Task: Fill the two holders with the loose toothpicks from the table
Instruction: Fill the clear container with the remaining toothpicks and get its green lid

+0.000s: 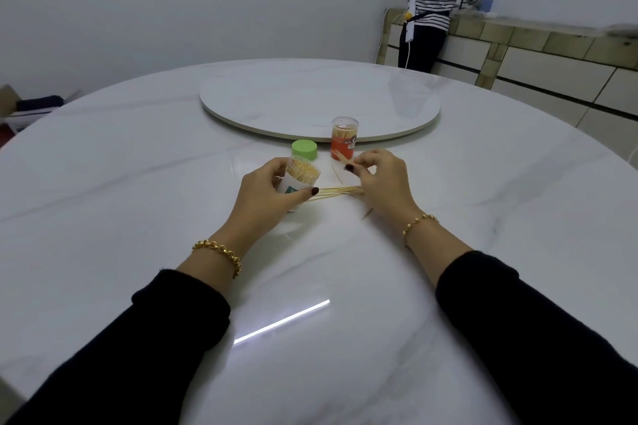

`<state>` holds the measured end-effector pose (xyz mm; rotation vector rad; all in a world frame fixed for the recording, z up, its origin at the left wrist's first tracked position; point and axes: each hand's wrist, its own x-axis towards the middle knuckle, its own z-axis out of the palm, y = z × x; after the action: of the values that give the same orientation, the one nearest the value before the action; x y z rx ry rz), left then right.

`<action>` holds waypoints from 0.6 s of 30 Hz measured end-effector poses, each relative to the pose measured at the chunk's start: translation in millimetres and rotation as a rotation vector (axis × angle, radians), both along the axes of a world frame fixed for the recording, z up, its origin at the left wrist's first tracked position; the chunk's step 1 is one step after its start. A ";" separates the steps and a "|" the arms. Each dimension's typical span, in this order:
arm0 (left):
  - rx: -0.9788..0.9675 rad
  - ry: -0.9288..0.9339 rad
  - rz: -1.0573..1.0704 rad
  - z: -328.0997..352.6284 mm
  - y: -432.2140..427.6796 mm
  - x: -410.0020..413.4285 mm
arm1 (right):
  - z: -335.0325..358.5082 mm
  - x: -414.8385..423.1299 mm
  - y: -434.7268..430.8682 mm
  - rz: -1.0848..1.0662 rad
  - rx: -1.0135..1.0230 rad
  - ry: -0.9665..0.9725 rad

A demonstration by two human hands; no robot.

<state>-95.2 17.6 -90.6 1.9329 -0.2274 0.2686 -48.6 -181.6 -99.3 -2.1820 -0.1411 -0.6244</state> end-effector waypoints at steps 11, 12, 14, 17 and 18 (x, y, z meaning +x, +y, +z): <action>0.037 -0.040 -0.080 0.4 -11.9 -7.6 | 49.7 -29.1 30.5 0.359 0.773 0.337; 0.039 -0.043 -0.085 0.1 -12.4 -7.8 | 49.5 -29.8 34.0 0.368 0.820 0.341; 0.044 -0.049 -0.095 0.0 -13.4 -8.6 | 48.1 -31.6 39.4 0.406 0.927 0.348; 0.026 -0.060 -0.106 1.7 -14.9 -10.2 | 40.0 -35.2 46.7 0.482 1.049 0.365; 0.014 -0.062 -0.103 2.8 -14.9 -10.6 | 35.8 -36.3 48.8 0.493 1.060 0.375</action>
<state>-105.8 2.7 -87.9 1.9216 -0.3692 0.2593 -84.9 -132.7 -63.5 -1.1256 -0.1048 0.0393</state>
